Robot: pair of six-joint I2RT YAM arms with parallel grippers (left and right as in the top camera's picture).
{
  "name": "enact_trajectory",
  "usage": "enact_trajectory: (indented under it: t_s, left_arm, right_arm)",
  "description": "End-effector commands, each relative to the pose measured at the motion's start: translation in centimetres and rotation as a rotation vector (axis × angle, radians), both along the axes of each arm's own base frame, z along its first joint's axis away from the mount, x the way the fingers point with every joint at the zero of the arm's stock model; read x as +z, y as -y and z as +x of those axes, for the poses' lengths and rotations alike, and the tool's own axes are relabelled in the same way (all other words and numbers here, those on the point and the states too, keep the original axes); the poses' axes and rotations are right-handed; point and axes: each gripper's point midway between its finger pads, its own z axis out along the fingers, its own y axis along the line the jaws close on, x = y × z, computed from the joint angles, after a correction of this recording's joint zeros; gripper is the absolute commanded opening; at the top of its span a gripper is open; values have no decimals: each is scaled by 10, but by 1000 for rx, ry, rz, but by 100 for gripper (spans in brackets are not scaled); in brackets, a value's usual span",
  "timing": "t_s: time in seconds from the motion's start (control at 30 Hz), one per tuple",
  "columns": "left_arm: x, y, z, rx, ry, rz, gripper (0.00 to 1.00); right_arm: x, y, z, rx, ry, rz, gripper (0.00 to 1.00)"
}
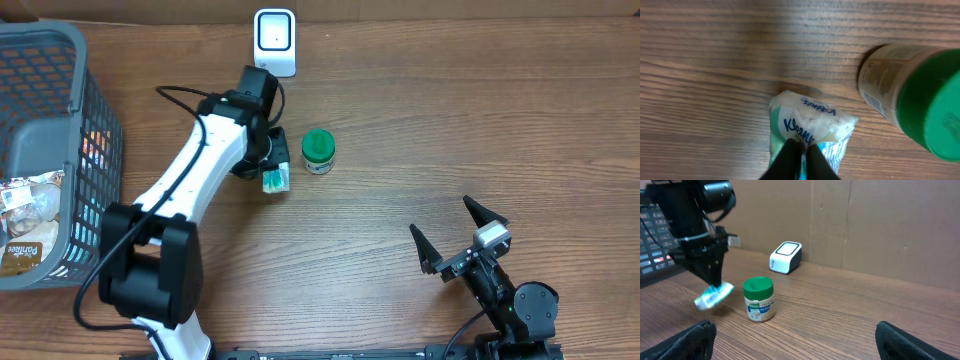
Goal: Scan the item barcode
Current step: 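Release the Kleenex pack on the table and withdraw left gripper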
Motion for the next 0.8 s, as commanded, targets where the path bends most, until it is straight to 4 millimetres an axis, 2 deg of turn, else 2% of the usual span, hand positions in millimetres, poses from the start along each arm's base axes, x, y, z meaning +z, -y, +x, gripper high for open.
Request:
enact_trajectory:
  t_s: [0.0, 0.07, 0.1, 0.2, 0.33, 0.37, 0.4, 0.5, 0.53, 0.6, 0.63, 0.67, 0.77]
  left_arm:
    - [-9, 1, 0, 23, -16, 10, 29]
    - [-7, 3, 2, 21, -9, 0, 49]
    - [-4, 4, 4, 20, -1, -4, 53]
    - [15, 3, 12, 23, 28, -10, 54]
    - [73, -5, 31, 24, 125, -1, 52]
    - [91, -10, 35, 35, 157, 7, 52]
    - [121, -19, 39, 52, 214, 24, 53]
    - [175, -39, 42, 77, 328, 51, 56]
    - [196, -51, 40, 105, 372, 67, 61]
    - [225, -76, 33, 163, 433, 105, 67]
    - [238, -93, 28, 203, 460, 134, 70]
    - [252, -121, 19, 269, 489, 179, 73]
    - [267, -174, -1, 394, 499, 231, 78]
  right_arm:
    - [-2, -1, -1, 6, 1, 3, 100]
    - [-2, -1, -1, 6, 1, 3, 100]
    - [-2, -1, -1, 6, 1, 3, 100]
    - [-2, -1, -1, 6, 1, 3, 100]
    - [-2, -1, -1, 6, 1, 3, 100]
    - [-2, -1, -1, 6, 1, 3, 100]
    - [-2, -1, -1, 6, 1, 3, 100]
    - [-2, -1, -1, 6, 1, 3, 100]
    - [-2, -1, -1, 6, 1, 3, 100]
    - [-2, -1, -1, 6, 1, 3, 100]
    - [-2, -1, -1, 6, 1, 3, 100]
    - [-2, -1, -1, 6, 1, 3, 100]
    - [-2, -1, -1, 6, 1, 3, 100]
